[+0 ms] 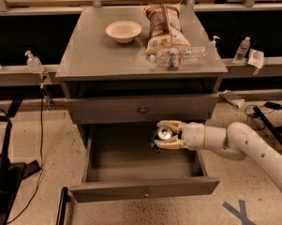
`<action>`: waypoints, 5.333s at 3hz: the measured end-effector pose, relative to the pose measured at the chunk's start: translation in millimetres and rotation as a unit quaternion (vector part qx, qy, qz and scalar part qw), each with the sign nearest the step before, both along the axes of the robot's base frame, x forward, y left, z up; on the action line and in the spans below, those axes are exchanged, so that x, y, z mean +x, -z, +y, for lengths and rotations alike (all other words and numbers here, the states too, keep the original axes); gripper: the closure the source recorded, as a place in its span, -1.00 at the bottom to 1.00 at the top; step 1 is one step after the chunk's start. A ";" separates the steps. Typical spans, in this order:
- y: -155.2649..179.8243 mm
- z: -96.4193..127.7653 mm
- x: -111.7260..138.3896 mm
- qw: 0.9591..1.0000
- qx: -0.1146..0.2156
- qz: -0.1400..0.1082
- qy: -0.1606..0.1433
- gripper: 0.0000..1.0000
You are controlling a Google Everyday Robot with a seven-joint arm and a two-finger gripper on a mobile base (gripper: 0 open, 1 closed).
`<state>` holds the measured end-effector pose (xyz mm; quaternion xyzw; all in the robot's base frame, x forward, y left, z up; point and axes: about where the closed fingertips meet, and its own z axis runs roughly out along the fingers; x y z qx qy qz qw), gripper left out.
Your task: Pick pepsi can from middle drawer and place on counter
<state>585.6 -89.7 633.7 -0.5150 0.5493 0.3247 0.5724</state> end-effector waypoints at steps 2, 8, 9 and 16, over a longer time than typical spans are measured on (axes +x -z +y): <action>-108.1 -12.6 11.5 0.996 -0.031 0.008 -0.084 1.00; -289.2 53.9 44.1 0.987 -0.035 0.007 -0.159 1.00; -308.6 75.5 49.3 0.984 -0.004 0.020 -0.179 1.00; -313.9 185.3 163.4 0.995 -0.057 0.082 -0.018 1.00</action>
Offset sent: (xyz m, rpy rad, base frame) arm 0.0176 -0.0250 0.1756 -0.0766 0.0243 0.2434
